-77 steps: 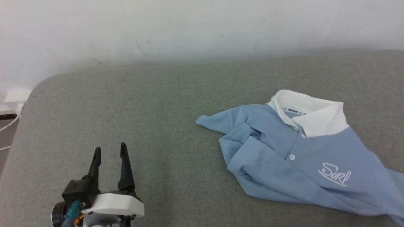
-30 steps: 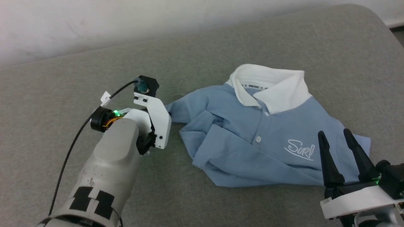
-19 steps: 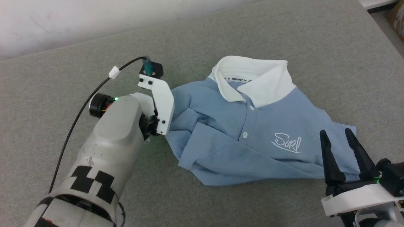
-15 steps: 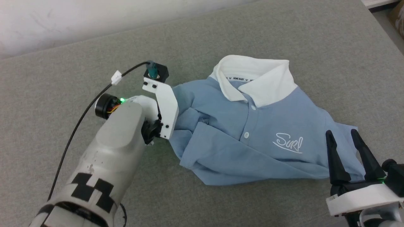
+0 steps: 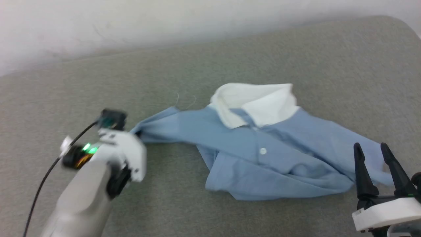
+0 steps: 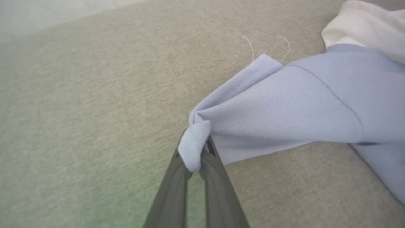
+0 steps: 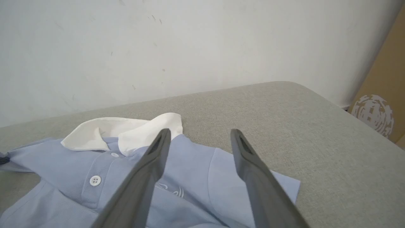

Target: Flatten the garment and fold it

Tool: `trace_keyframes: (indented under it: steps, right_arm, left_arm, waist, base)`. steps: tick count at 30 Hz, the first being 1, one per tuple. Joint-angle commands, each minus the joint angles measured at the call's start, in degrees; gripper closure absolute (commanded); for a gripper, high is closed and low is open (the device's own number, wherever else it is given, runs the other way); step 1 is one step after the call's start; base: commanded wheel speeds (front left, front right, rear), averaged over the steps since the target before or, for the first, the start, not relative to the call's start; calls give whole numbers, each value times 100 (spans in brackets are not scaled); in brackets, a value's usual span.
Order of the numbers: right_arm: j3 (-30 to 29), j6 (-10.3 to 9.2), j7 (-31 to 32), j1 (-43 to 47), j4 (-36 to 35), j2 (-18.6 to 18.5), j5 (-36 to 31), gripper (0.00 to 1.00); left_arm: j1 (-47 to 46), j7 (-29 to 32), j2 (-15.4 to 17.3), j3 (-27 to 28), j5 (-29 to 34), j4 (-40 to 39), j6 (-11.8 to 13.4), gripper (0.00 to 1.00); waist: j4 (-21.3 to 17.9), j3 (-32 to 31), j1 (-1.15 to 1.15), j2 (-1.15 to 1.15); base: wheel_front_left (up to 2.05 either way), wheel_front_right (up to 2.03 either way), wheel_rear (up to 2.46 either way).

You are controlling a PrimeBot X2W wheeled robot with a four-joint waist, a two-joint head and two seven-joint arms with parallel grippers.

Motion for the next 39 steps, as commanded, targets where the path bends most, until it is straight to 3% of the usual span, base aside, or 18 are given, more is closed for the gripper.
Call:
trace_keyframes:
  steps: [1,5,8,12,13,14,19,23,31,39]
  right_arm:
    - [-16,-5,19,50,-34,14,-44,0]
    - [-53,-5,75,140,-88,14,-57,0]
    - [-79,-5,118,205,-145,14,-58,0]
    - [-117,-5,170,235,-247,14,-72,0]
    - [-119,-5,185,237,-277,14,-91,0]
    - [-122,-5,205,238,-302,14,-106,0]
    - [-94,-5,307,223,-409,14,-167,0]
    - [-69,-5,349,203,-463,14,-166,0]
    - [72,-5,314,37,-386,14,-104,0]
    - [83,-5,197,-79,-170,14,0,0]
  left_arm:
    - [238,-18,137,79,-46,-129,114,100]
    - [1425,89,521,534,-398,-1171,708,100]
    - [2467,248,576,798,-739,-1909,1111,100]
    - [3277,260,464,907,-1002,-2595,1332,100]
    - [3340,211,424,931,-1026,-2734,1374,42]
    - [3359,148,398,949,-1033,-2862,1388,0]
    - [3130,-115,452,1062,-939,-3302,1413,0]
    - [2708,59,630,998,-790,-3438,1363,0]
    - [1555,1485,1061,238,-577,-2636,602,0]
    - [1025,2535,1012,-486,-471,-1732,-42,0]
  waist:
    - [339,-340,0,0]
    - [431,-445,0,0]
    - [467,-473,0,0]
    - [535,-485,0,0]
    - [556,-489,0,0]
    - [579,-503,0,0]
    - [611,-562,0,0]
    - [590,-525,0,0]
    - [391,-220,0,0]
    - [189,45,0,0]
  base:
    - [0,0,0]
    - [0,0,0]
    - [0,0,0]
    - [0,0,0]
    - [0,0,0]
    - [0,0,0]
    - [0,0,0]
    - [0,0,0]
    - [0,0,0]
    - [0,0,0]
